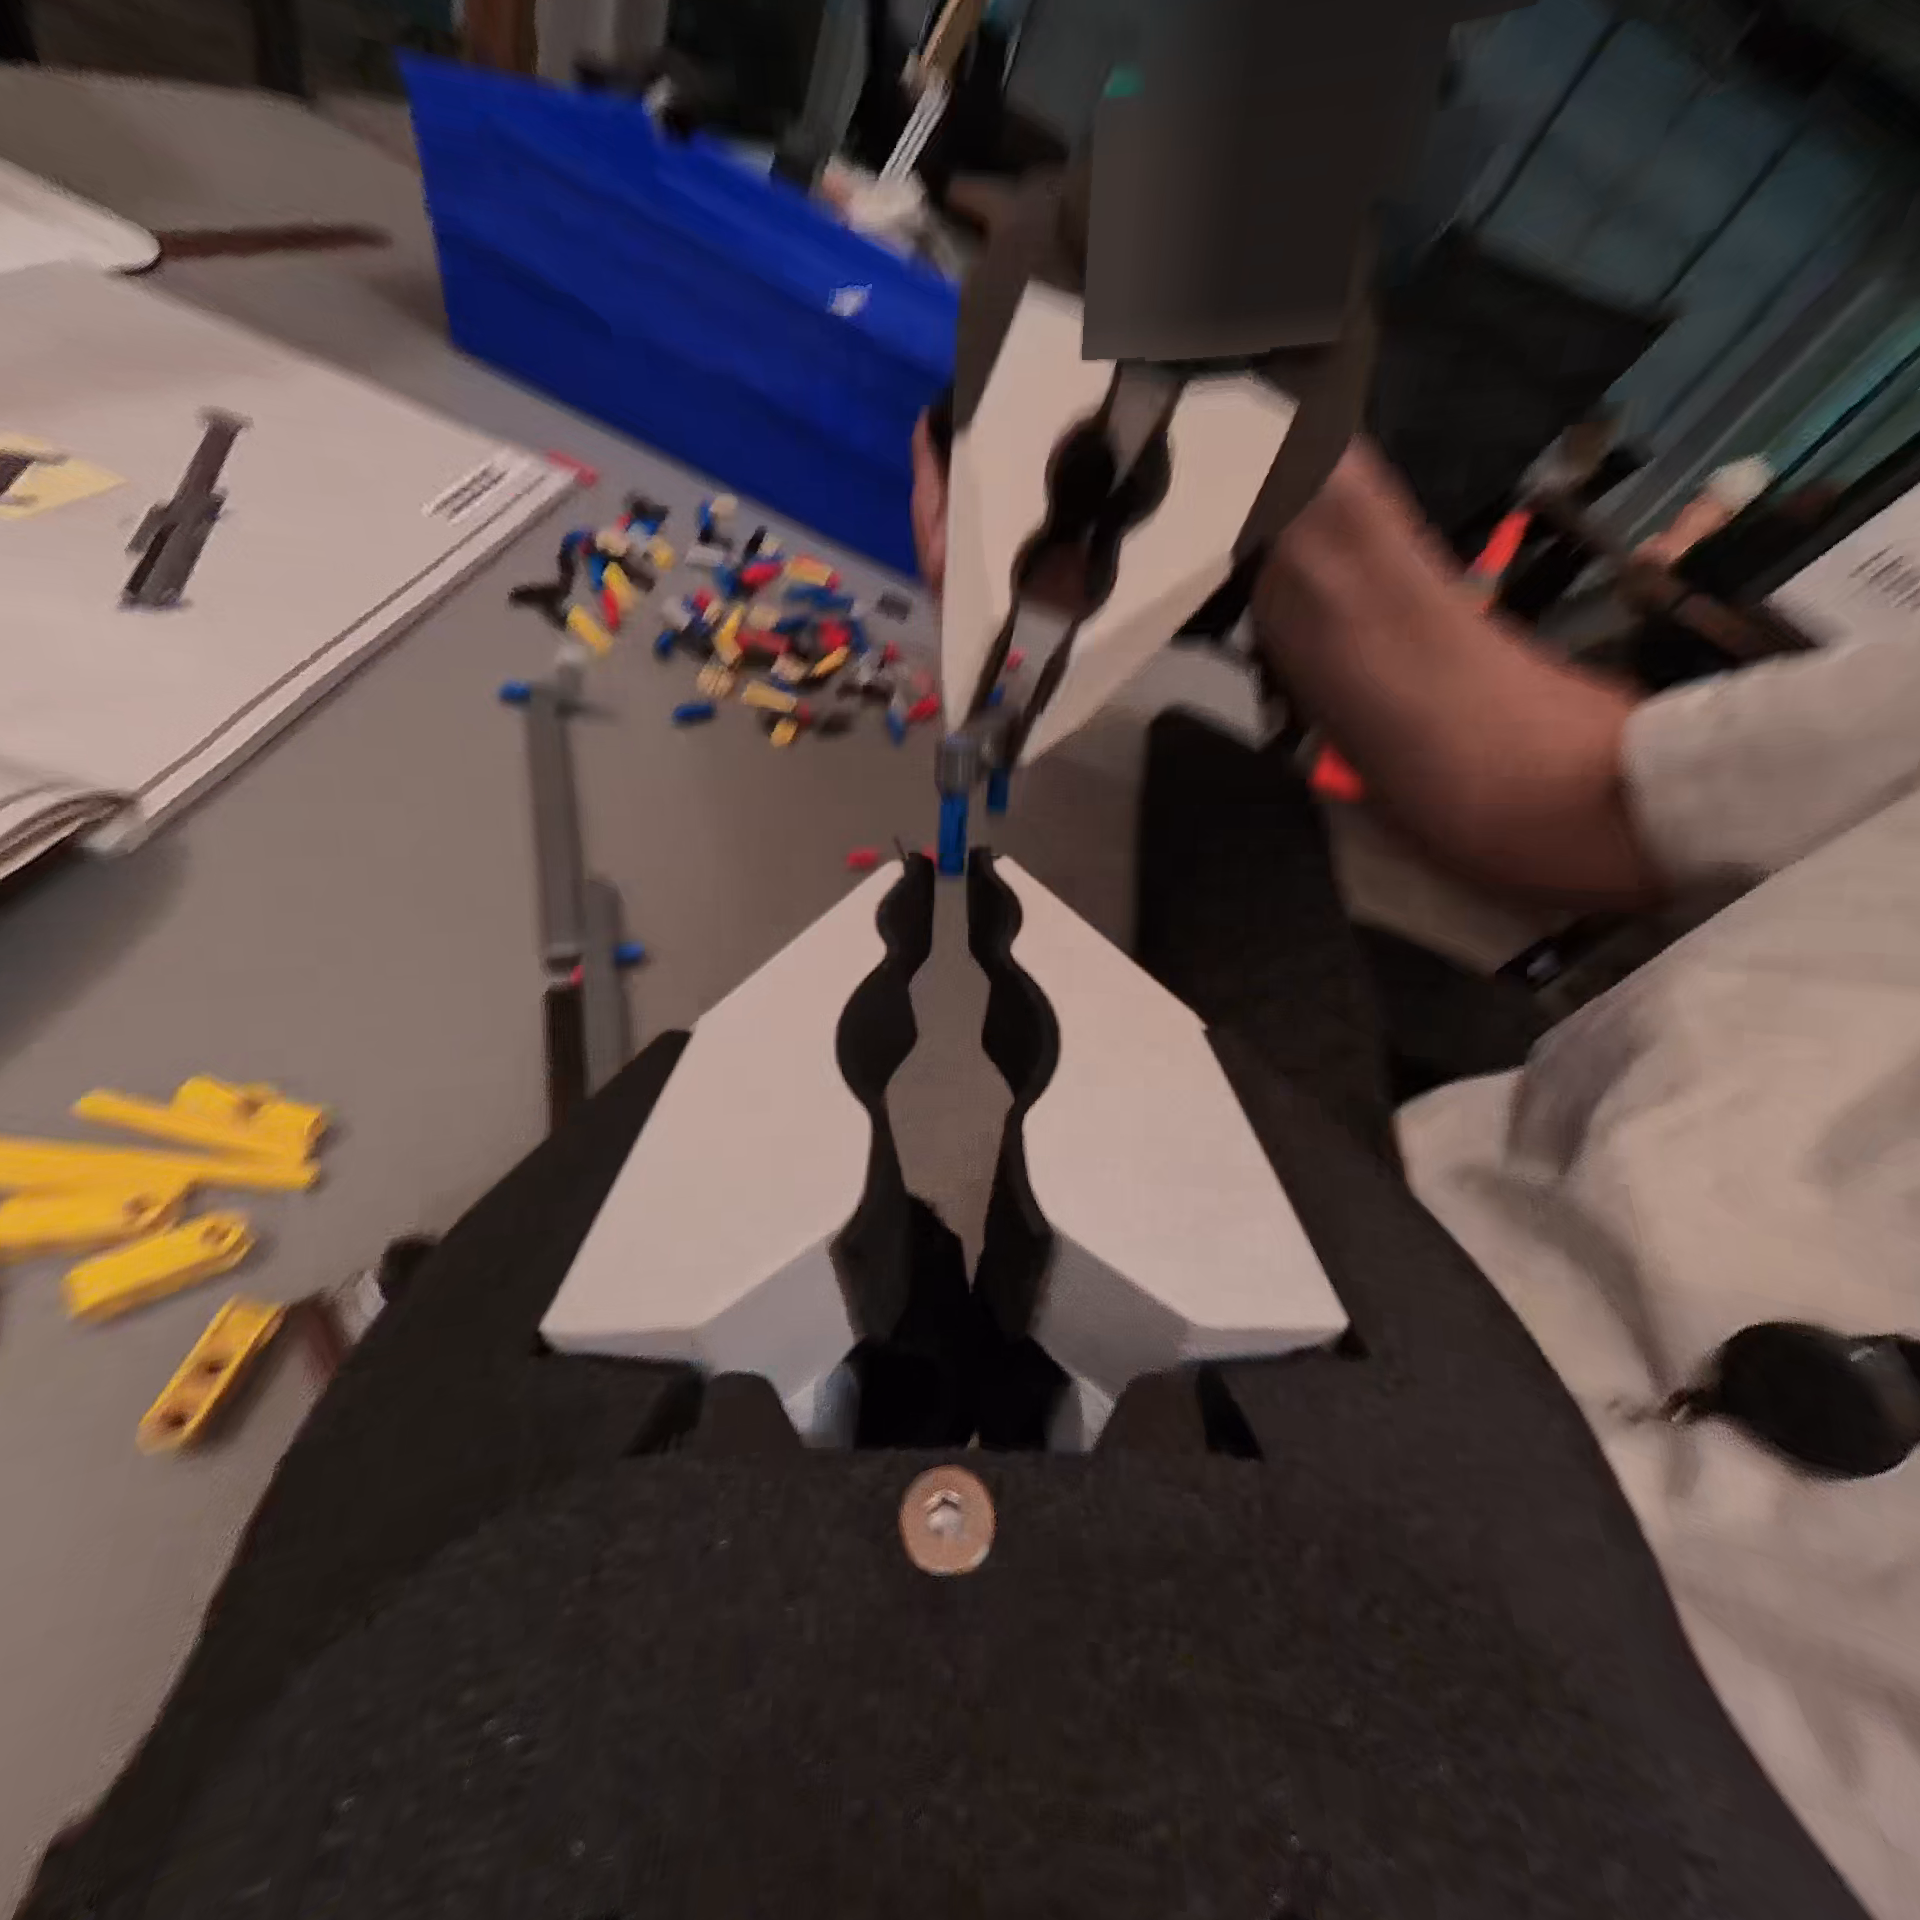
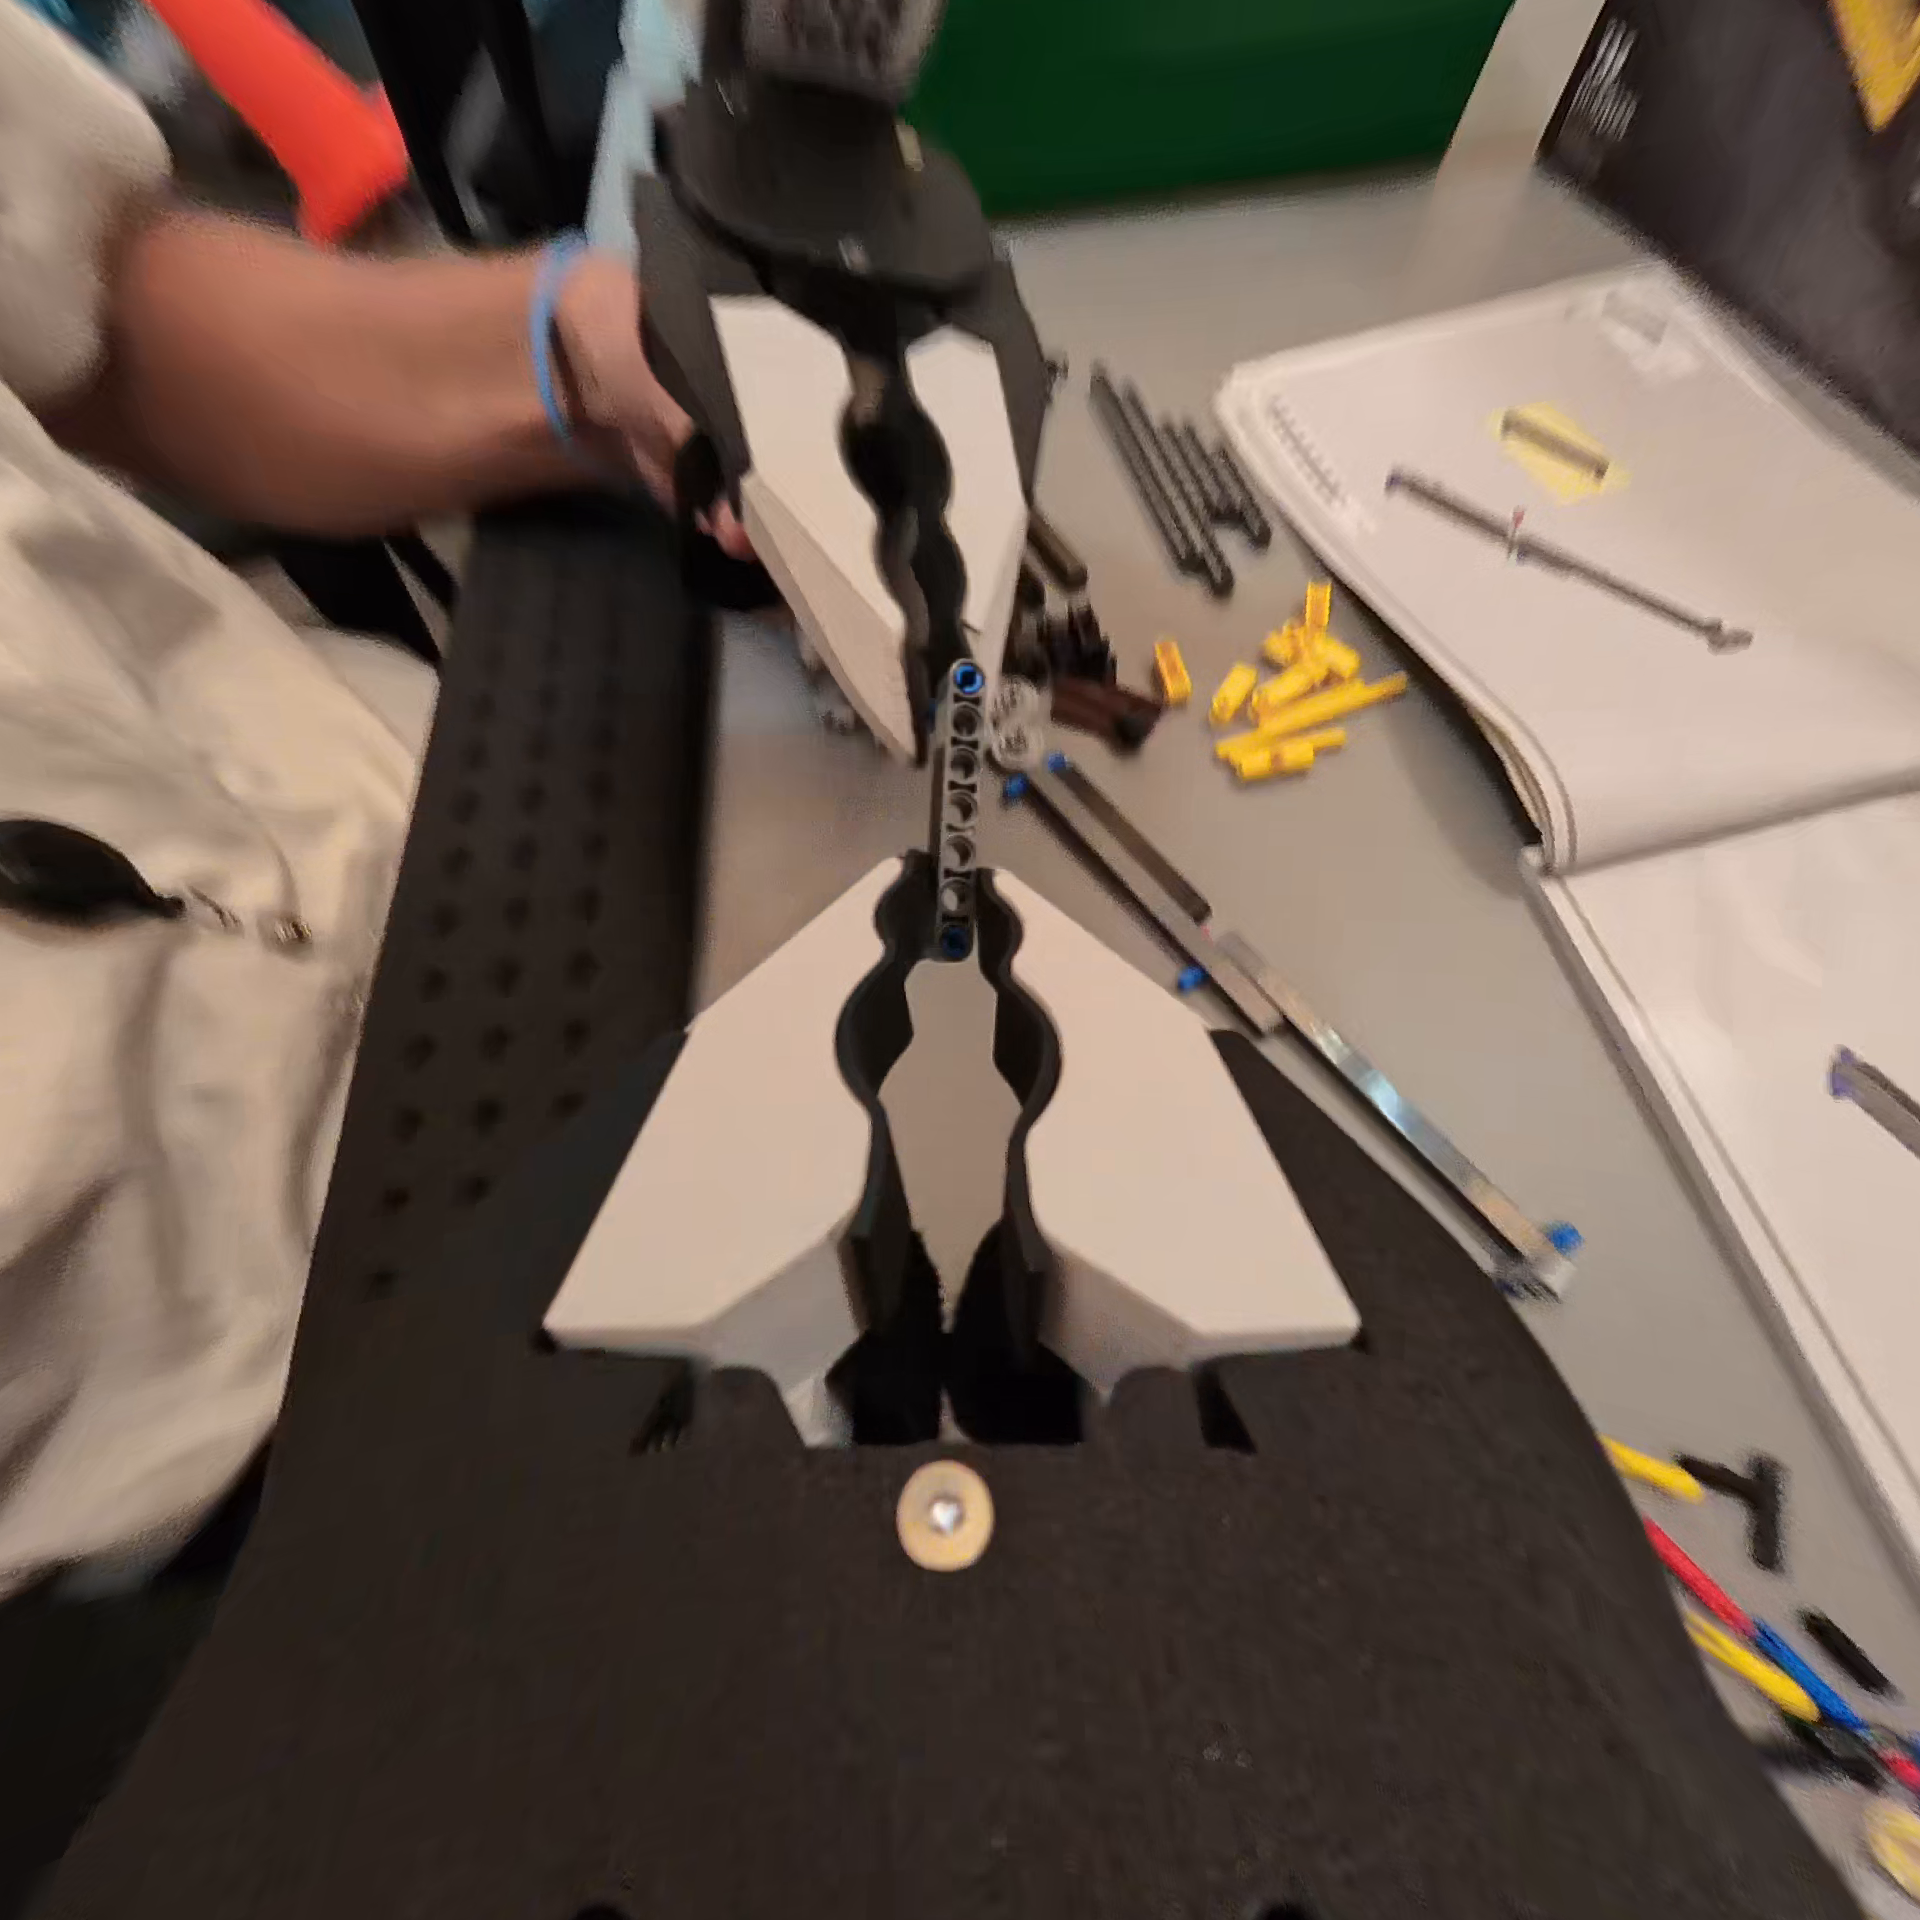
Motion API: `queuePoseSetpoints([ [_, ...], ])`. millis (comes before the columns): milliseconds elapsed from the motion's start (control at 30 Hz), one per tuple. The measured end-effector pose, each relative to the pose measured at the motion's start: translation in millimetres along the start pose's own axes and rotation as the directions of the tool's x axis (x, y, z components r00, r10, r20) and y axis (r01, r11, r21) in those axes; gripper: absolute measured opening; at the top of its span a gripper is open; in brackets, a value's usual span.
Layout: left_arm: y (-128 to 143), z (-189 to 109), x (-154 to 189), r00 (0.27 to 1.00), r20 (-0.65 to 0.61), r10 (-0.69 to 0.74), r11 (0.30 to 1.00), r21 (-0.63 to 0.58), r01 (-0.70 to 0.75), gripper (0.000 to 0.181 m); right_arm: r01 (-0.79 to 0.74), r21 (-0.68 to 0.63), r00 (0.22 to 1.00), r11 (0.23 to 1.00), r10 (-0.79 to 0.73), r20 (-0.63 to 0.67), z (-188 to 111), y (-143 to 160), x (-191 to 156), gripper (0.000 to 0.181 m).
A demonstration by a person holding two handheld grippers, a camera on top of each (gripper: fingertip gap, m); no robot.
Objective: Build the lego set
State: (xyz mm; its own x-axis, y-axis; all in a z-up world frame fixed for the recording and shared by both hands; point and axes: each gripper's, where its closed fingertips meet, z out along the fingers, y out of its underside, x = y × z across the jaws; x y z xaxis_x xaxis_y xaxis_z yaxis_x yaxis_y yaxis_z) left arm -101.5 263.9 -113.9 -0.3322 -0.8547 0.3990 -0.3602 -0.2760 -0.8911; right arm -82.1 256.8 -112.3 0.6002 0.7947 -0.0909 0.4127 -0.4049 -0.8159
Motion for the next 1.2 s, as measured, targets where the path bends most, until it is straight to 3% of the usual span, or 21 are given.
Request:
queuePoseSetpoints([
  [100, 31, -14, -11, 0.983, 0.129, 0.128, 0.980, -0.170, -0.106, 0.020, 0.075, -0.267, 0.997, 0.961, -0.081, -0.013, 3, 23, 7, 0.008],
  [300, 35, -26, -4, 0.968, 0.167, 0.190, 0.973, -0.164, -0.163, 0.024, 0.182, -0.394, 0.981, 0.901, -0.195, 0.007, 30, 51, 16, 0.008],
  [567, 42, -32, -10, 0.964, 0.189, 0.185, 0.976, -0.149, -0.158, 0.022, 0.169, -0.397, 0.983, 0.902, -0.181, 0.007, 44, 70, 15, 0.008],
  [967, 41, -33, -8, 0.969, 0.176, 0.176, 0.980, -0.122, -0.156, 0.022, 0.183, -0.404, 0.981, 0.897, -0.195, 0.011, 49, 74, 11, 0.009],
  [1200, 43, -32, -7, 0.969, 0.170, 0.177, 0.979, -0.127, -0.157, 0.022, 0.149, -0.398, 0.986, 0.905, -0.164, -0.004, 48, 78, 11, 0.021],
])
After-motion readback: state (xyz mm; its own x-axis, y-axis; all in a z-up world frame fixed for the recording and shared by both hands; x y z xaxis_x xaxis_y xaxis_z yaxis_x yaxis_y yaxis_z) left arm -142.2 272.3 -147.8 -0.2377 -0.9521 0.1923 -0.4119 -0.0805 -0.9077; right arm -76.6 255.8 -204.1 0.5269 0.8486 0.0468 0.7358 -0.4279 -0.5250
